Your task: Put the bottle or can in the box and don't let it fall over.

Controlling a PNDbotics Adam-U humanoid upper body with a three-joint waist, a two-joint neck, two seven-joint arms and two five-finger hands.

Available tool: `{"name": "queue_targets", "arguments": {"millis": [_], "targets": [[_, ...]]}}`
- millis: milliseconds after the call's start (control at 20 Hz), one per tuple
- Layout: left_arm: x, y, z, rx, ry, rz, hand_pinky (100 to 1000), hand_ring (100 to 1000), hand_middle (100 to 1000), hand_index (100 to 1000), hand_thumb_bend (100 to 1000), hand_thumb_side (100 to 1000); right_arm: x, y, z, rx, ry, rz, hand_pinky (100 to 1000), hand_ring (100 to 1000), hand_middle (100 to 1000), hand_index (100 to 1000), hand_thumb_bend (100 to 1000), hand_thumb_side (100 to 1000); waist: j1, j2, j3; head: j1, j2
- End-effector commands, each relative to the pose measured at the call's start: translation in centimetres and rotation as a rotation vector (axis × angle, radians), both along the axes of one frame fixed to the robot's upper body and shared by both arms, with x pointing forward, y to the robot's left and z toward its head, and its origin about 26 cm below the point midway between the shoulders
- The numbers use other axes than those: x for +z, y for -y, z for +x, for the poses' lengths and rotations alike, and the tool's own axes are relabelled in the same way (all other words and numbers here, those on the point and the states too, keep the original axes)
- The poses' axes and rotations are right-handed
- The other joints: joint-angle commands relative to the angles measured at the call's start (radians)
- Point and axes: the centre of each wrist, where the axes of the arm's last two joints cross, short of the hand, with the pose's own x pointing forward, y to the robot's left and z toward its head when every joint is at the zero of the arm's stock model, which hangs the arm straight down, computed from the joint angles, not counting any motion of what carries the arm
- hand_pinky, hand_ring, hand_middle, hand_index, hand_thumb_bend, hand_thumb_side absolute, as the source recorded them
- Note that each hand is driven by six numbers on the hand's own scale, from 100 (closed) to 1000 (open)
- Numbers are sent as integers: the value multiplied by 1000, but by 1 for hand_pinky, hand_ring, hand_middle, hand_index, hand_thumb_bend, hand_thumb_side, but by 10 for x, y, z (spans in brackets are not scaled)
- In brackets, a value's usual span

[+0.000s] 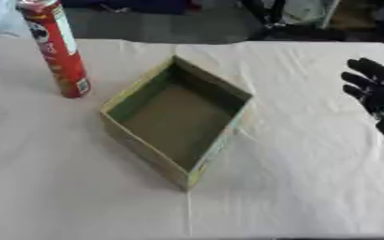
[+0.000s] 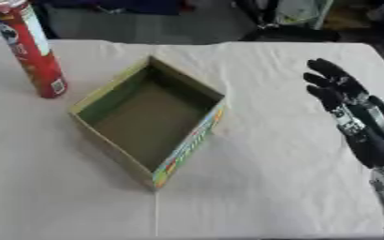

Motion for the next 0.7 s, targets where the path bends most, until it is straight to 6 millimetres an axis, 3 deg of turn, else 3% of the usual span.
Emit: {"name": "queue_targets", "arguments": {"millis": [50, 350, 700], "targets": [[16, -5, 8, -5, -2, 50, 1000, 1000, 1000, 972, 314, 660, 8, -1, 0, 7, 26, -21, 1000, 1000, 1000, 1000, 100, 714, 1, -7, -3, -10, -16], [31, 2, 31, -29, -9, 80, 1000, 1000, 1000, 964, 315, 667, 8, -3, 1, 10, 32, -18, 1000, 1000, 1000, 1000, 100, 719, -7, 4, -10, -14, -27], [34, 0, 44, -16, -16, 99, 1000, 1000, 1000, 965, 305, 678, 8, -4, 1, 13, 32, -24, 1000, 1000, 1000, 1000, 100, 725, -5, 16, -1, 13, 19]]}}
